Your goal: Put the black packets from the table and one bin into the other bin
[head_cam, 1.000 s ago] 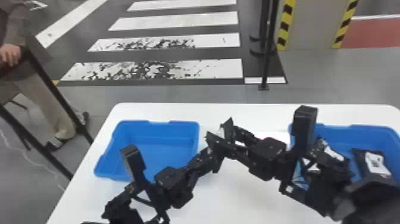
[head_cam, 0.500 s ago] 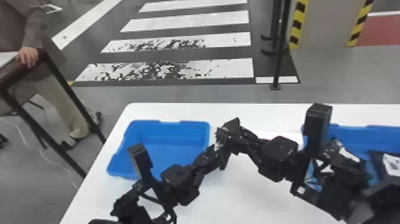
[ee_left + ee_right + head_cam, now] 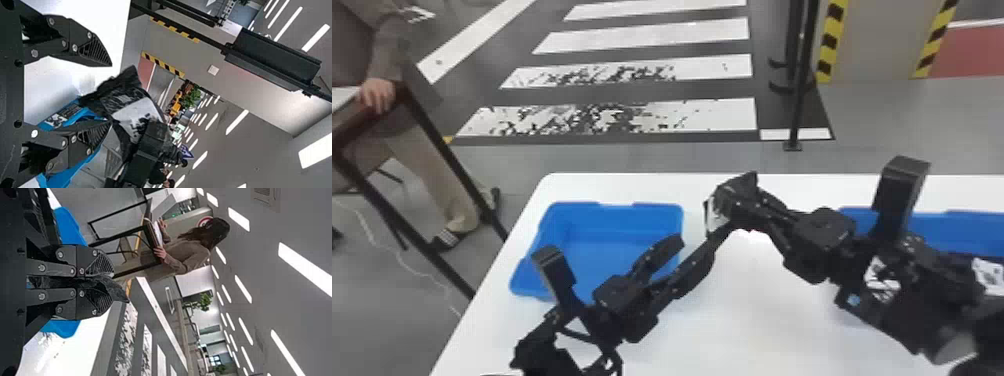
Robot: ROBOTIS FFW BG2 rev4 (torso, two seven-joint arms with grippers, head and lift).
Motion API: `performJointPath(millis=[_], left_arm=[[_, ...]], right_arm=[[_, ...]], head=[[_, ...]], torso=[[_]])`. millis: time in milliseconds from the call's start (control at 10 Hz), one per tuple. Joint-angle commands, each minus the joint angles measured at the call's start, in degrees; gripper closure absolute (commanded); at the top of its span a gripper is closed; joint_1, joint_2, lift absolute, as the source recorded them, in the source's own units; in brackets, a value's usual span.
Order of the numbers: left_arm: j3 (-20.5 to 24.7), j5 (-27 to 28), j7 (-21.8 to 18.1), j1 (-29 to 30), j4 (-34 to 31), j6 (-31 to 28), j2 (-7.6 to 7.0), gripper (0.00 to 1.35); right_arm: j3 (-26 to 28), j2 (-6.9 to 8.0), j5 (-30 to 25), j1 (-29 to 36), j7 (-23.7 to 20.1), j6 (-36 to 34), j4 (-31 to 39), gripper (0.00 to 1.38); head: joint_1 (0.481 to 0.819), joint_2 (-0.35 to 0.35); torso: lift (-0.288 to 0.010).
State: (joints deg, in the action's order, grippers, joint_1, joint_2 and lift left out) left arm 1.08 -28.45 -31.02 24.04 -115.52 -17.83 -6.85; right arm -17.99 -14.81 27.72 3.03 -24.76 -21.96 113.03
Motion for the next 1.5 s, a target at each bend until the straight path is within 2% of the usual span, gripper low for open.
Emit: performJointPath(millis=[0,300,600,700,800,900,1000,1100,1200,1300,1400], left_arm=[[0.1,-0.6,0.0,0.0,0.7,1.0,0.09,0.09],[1.3,-0.3,0.0,0.8,1.5,2.8,0.44,0.09],[3.0,-1.0,1.1,2.5,1.7,7.1,1.23,0.09],[3.2,-1.0,1.2,2.8,1.7,7.7,1.32,0.09],[3.3,-0.9,1.4,2.8,1.7,7.7,1.32,0.09],[3.3,-0.6,1.7,2.8,1.7,8.1,1.40,0.09],[3.2,-0.3,1.8,2.7,1.7,8.4,1.40,0.09],[2.8,0.1,2.5,2.8,1.7,9.5,1.49,0.09],[2.7,0.3,4.0,3.8,1.7,12.1,1.76,0.09],[3.2,0.5,7.3,5.8,1.0,16.3,2.90,0.09],[4.8,3.2,11.4,8.9,-1.4,20.2,4.48,0.09]], right_arm=[[3.4,0.30,-1.0,-0.5,0.1,1.4,0.2,1.23],[13.3,0.39,-6.8,1.6,0.1,1.4,-0.2,1.23],[26.4,0.48,-15.7,7.1,0.0,-1.1,-1.6,1.23],[29.1,0.48,-17.6,8.4,0.0,-1.1,-1.7,1.22],[30.7,0.48,-18.0,8.6,-0.1,0.0,-3.7,1.14],[31.1,0.57,-17.9,8.6,-1.0,1.3,-4.8,0.95],[31.1,0.74,-17.1,10.3,-1.5,2.3,-3.7,0.51],[31.5,1.45,-14.6,14.4,-1.5,6.8,-0.3,0.13],[32.5,3.03,-13.3,19.5,-1.5,12.7,3.9,0.05],[33.4,4.88,-13.2,23.8,-1.5,16.6,7.6,0.13],[33.5,6.11,-13.1,27.2,-1.4,17.9,10.8,0.17]], head=[[0.695,0.161],[0.695,0.095],[0.695,-0.035],[0.695,-0.058],[0.695,-0.111],[0.695,-0.150],[0.695,-0.167],[0.695,-0.168],[0.695,-0.160],[0.695,-0.152],[0.695,-0.135]], torso=[[-0.110],[-0.110],[-0.110],[-0.110],[-0.110],[-0.110],[-0.110],[-0.110],[-0.110],[-0.110],[-0.110]])
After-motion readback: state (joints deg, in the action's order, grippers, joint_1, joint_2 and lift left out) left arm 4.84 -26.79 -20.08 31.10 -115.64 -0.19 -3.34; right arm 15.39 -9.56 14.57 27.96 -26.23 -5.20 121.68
